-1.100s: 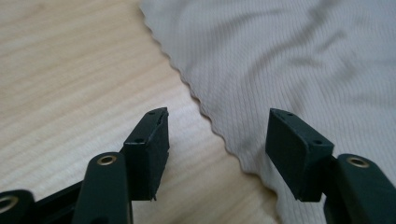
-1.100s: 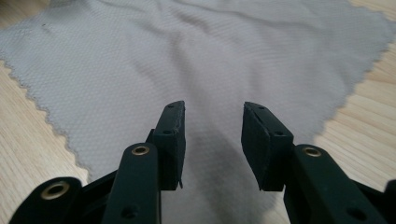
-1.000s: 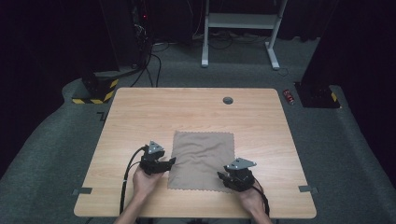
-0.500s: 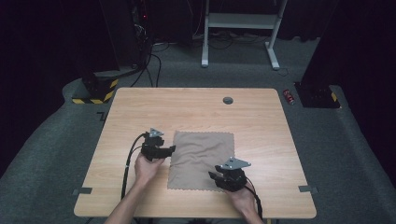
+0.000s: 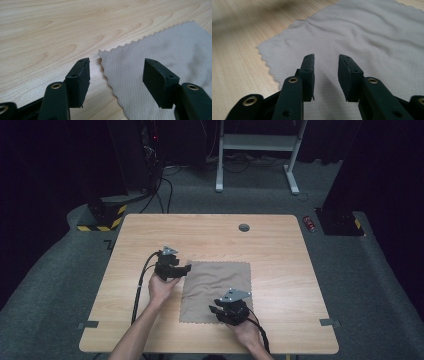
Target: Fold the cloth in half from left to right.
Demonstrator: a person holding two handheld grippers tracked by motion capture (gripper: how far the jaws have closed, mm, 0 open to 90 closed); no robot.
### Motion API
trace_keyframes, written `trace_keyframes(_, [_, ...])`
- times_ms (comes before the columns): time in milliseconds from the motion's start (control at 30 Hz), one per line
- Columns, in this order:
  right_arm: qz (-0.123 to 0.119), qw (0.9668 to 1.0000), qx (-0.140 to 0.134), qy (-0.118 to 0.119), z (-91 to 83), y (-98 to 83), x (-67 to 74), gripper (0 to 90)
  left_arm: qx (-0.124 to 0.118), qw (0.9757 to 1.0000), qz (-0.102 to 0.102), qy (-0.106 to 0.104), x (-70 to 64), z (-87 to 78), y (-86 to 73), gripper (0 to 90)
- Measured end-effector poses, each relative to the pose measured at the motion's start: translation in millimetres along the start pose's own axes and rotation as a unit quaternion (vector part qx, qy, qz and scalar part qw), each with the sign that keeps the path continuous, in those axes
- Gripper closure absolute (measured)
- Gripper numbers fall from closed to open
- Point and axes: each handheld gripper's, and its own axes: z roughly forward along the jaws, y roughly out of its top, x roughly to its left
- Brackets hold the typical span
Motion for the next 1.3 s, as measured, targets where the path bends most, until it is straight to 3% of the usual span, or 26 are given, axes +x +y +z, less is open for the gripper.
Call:
trace_keyframes(200, [-0.012,0.9997,0.005,0.021,11.7,8.0,13.0,70.8,0.022,0.9995,-0.019,0.01,13.8,13.1,0.8,40.3])
trace_keyframes(433, [-0.039,0.9984,0.01,0.04,25.0,16.9,35.2,71.0,0.015,0.9996,-0.005,0.023,11.1,23.1,15.6,41.7])
trace_keyframes(500, [-0.047,0.9978,0.011,0.045,28.4,18.5,40.8,70.8,0.023,0.9995,-0.008,0.022,12.4,27.6,16.9,41.8])
trace_keyframes(600, [-0.056,0.9969,0.013,0.053,32.8,19.6,49.3,70.6,0.036,0.9989,0.005,0.028,11.1,34.3,17.4,42.1])
trace_keyframes(733, [-0.064,0.9959,0.012,0.063,39.3,21.9,59.7,70.0,0.041,0.9986,0.014,0.031,9.8,40.0,19.4,45.6])
trace_keyframes(800, [-0.068,0.9953,0.013,0.068,43.3,23.4,65.4,69.8,0.039,0.9987,0.009,0.033,10.9,41.6,19.5,48.8])
trace_keyframes(900, [-0.081,0.9942,0.019,0.068,50.6,24.7,73.4,69.5,0.046,0.9985,0.005,0.031,12.9,44.4,17.8,53.3])
trace_keyframes(967, [-0.087,0.9936,0.026,0.067,55.3,25.0,76.7,69.2,0.059,0.9976,0.015,0.033,13.4,46.5,16.1,55.2])
trace_keyframes(1133, [-0.103,0.9925,0.035,0.055,60.8,25.7,82.1,70.2,0.055,0.9978,0.018,0.034,13.5,47.9,15.7,59.0])
trace_keyframes(1300, [-0.134,0.9897,0.038,0.033,60.1,25.1,89.7,81.3,0.056,0.9965,0.032,0.052,9.1,48.9,15.8,66.0])
